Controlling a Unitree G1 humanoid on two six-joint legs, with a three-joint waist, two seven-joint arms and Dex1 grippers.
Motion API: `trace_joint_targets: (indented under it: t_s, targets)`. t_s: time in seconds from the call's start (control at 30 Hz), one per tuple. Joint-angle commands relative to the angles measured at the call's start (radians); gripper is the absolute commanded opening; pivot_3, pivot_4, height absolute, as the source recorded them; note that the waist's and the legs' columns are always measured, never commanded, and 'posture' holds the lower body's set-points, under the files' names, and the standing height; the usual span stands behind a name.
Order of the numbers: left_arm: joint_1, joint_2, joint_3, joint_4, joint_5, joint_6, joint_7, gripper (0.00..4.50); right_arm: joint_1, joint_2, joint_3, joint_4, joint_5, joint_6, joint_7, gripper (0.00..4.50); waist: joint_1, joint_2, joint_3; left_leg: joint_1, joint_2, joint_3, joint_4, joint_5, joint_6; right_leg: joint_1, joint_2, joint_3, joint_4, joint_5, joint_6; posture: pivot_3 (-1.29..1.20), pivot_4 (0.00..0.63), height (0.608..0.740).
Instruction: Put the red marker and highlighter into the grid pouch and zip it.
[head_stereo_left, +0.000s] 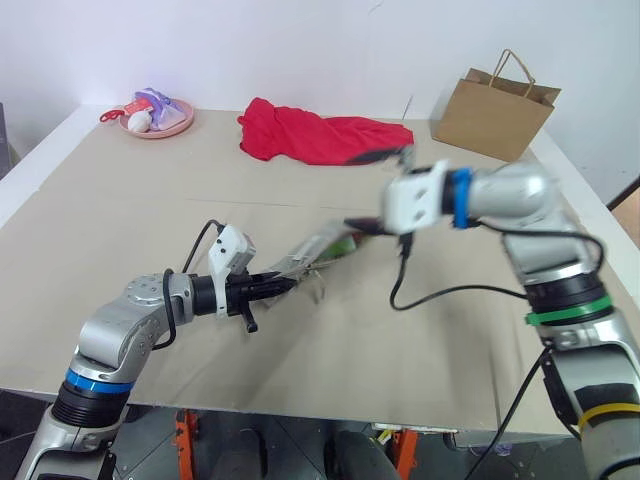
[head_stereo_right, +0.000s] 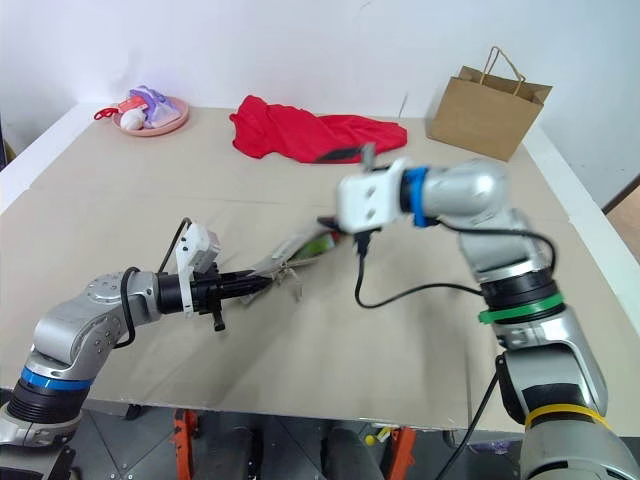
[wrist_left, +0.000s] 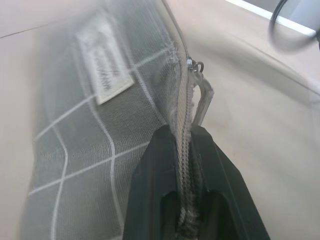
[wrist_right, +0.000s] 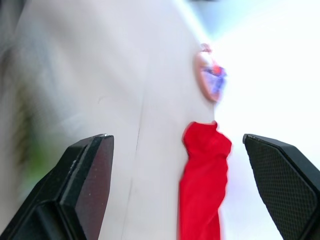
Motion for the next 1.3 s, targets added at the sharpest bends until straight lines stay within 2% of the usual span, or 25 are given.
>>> trace_joint_targets:
  t_s: [0.03, 0.13, 0.27, 0.37, 0.5, 0.67, 0.9, 0.97, 1.23, 1.3]
  targets:
    - [-0.008, 0.002, 0.014, -0.023, -0.008, -0.016, -0.003, 0.00, 0.096, -0.123, -0.139, -0.181, 0.364, 0.421, 0.136, 4.44, 0.009, 0.000, 0.000, 0.000, 0.000, -0.001, 0.000, 0.000, 0.000, 0.001, 0.000, -0.001, 0.000, 0.000, 0.000, 0.00, 0.150, 0.740]
    - [-0.007, 0.003, 0.011, -0.021, -0.006, -0.020, -0.006, 0.00, 0.202, -0.137, -0.225, -0.273, 0.619, 0.725, 0.061, 4.44, 0.009, 0.000, 0.000, 0.000, 0.000, -0.001, 0.000, -0.001, 0.001, 0.001, 0.000, -0.001, -0.001, 0.000, -0.001, 0.00, 0.150, 0.740]
    - [-0.004, 0.001, 0.012, -0.022, -0.006, -0.021, -0.003, 0.00, 0.329, -0.026, -0.234, -0.392, 0.778, 0.950, -0.182, 4.44, -0.004, 0.000, 0.000, 0.002, 0.001, 0.001, 0.001, 0.000, 0.003, 0.001, 0.003, 0.002, 0.000, 0.000, -0.001, 0.00, 0.150, 0.740]
    - [0.001, -0.001, 0.013, -0.027, -0.008, -0.019, 0.000, 0.00, 0.402, 0.076, -0.168, -0.451, 0.752, 1.028, -0.365, 4.44, -0.004, 0.001, 0.000, 0.001, 0.001, 0.001, 0.001, 0.001, 0.004, 0.001, 0.006, 0.001, 0.000, -0.002, 0.003, 0.00, 0.150, 0.740]
    - [-0.001, -0.003, 0.011, -0.024, -0.007, -0.019, 0.001, 0.00, 0.396, 0.245, -0.099, -0.404, 0.701, 1.097, -0.580, 4.44, -0.006, 0.001, 0.001, 0.001, 0.002, 0.002, 0.001, 0.003, 0.004, -0.001, 0.011, 0.004, 0.000, -0.001, 0.005, 0.00, 0.150, 0.740]
    - [-0.015, -0.007, 0.008, -0.013, -0.004, -0.020, -0.001, 0.00, 0.367, 0.341, -0.064, -0.371, 0.672, 1.128, -0.666, 4.44, -0.004, 0.001, 0.000, 0.000, 0.002, 0.003, 0.000, 0.003, 0.004, -0.002, 0.010, 0.005, 0.000, -0.001, 0.006, 0.00, 0.150, 0.740]
    - [-0.018, -0.005, 0.010, -0.008, -0.005, -0.019, -0.005, 0.00, 0.301, 0.396, -0.063, -0.328, 0.641, 1.120, -0.697, 4.44, -0.004, 0.001, 0.000, -0.001, 0.001, 0.004, 0.000, 0.003, 0.004, -0.002, 0.008, 0.005, -0.001, -0.002, 0.008, 0.00, 0.150, 0.740]
    - [-0.017, -0.004, 0.013, -0.005, -0.005, -0.020, -0.006, 0.00, 0.296, 0.393, -0.068, -0.326, 0.636, 1.115, -0.694, 3.76, -0.004, 0.001, 0.000, -0.001, 0.001, 0.004, 0.000, 0.003, 0.004, -0.002, 0.008, 0.005, -0.001, -0.002, 0.008, 0.00, 0.150, 0.740]
    - [-0.011, -0.006, 0.016, -0.011, -0.005, -0.019, 0.003, 0.00, 0.291, 0.340, -0.067, -0.336, 0.621, 1.091, -0.642, 0.06, -0.004, 0.001, 0.001, -0.001, 0.001, 0.004, 0.000, 0.003, 0.004, -0.002, 0.008, 0.005, -0.001, -0.002, 0.008, 0.00, 0.150, 0.740]
    - [-0.008, -0.007, 0.017, -0.012, -0.005, -0.020, 0.004, 0.00, 0.287, 0.331, -0.069, -0.334, 0.625, 1.088, -0.627, 0.06, -0.004, 0.001, 0.000, -0.001, 0.001, 0.005, 0.000, 0.003, 0.004, -0.002, 0.008, 0.005, -0.001, -0.002, 0.008, 0.00, 0.150, 0.740]
